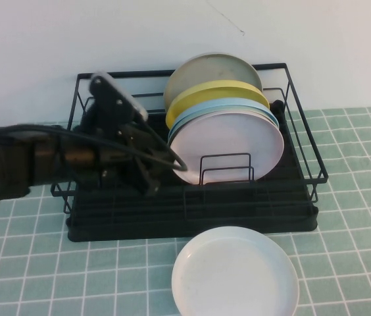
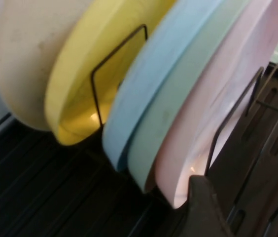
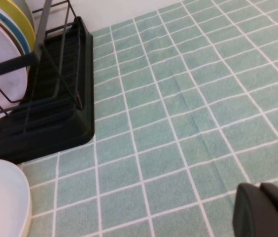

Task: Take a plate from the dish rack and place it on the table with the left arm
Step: Grasp the plate from the shelf

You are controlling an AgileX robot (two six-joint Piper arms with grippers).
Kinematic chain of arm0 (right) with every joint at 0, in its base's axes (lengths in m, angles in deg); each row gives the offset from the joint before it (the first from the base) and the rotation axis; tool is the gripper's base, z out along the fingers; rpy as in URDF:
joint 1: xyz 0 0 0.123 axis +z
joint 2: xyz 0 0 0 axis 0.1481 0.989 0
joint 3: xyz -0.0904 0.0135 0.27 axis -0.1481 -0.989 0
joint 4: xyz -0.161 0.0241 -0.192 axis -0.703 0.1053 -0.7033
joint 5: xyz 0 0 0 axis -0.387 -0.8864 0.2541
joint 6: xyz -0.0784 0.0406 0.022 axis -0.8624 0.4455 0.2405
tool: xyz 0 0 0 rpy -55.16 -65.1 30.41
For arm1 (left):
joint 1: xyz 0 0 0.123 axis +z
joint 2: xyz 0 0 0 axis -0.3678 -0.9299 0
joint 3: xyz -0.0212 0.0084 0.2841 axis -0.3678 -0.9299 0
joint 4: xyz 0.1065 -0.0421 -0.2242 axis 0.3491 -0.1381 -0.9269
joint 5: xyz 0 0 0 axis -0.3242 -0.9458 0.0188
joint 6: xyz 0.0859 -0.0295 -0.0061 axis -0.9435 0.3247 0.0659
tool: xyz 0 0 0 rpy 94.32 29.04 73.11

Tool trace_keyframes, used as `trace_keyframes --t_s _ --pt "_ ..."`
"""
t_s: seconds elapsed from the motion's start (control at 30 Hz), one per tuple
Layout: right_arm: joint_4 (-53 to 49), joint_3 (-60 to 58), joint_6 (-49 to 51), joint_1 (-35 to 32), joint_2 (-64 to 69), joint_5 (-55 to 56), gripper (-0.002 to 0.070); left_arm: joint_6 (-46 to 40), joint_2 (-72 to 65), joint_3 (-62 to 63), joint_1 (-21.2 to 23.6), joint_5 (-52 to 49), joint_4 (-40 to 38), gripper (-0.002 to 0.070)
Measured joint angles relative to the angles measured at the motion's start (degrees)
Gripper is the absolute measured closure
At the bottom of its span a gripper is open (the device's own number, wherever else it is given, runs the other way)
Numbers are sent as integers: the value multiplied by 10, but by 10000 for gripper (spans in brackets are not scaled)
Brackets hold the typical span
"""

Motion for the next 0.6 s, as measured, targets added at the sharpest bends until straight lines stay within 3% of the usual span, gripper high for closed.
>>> trace_keyframes --t_s 0.27,0.6 --pt "0 0 0 0 0 0 678 -68 -45 28 -41 56 -25 281" --pt "0 0 0 0 0 0 678 -100 -74 38 -48 78 -68 281"
